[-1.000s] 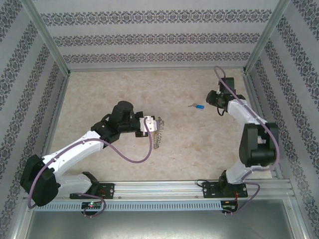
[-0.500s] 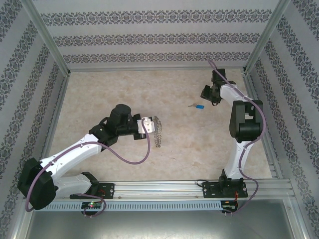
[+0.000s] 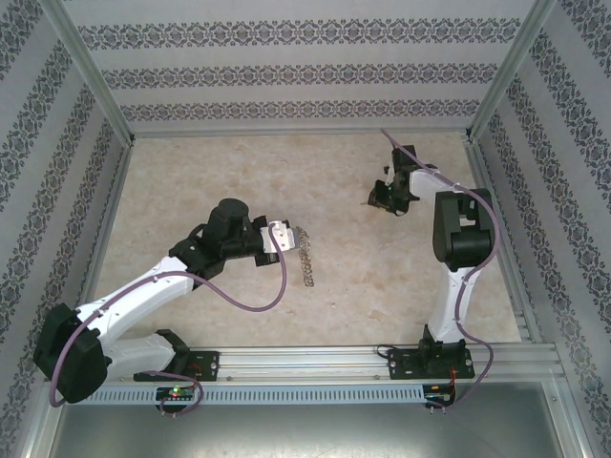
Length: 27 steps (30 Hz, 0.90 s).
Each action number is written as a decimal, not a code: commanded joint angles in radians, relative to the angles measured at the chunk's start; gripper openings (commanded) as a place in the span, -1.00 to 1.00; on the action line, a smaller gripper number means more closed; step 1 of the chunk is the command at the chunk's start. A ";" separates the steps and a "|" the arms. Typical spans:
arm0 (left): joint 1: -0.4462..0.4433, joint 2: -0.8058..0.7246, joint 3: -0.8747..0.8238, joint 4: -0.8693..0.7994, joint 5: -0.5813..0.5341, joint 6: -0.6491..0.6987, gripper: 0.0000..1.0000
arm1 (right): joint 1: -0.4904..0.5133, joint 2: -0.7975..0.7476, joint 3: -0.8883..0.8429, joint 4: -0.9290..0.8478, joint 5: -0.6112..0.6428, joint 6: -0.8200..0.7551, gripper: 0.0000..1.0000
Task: Put the keys on the keyring
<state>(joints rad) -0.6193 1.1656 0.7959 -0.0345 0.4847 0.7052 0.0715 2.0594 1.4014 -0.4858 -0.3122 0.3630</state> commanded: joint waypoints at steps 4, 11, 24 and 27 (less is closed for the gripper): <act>0.016 -0.029 -0.018 0.061 0.000 -0.028 -1.00 | 0.022 -0.120 -0.148 0.009 -0.106 0.008 -0.49; 0.018 -0.027 -0.018 0.064 0.021 -0.022 -1.00 | -0.019 -0.211 -0.119 0.038 -0.093 0.024 -0.33; 0.020 -0.023 -0.034 0.113 0.004 -0.084 -1.00 | 0.085 -0.056 0.062 -0.136 0.256 0.333 -0.53; 0.020 -0.029 -0.043 0.126 0.001 -0.093 -1.00 | 0.084 -0.008 0.096 -0.145 0.307 0.300 -0.55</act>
<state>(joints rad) -0.6128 1.1603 0.7628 0.0212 0.4847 0.6415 0.1547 2.0106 1.4609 -0.5900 -0.1043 0.6331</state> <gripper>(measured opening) 0.040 0.228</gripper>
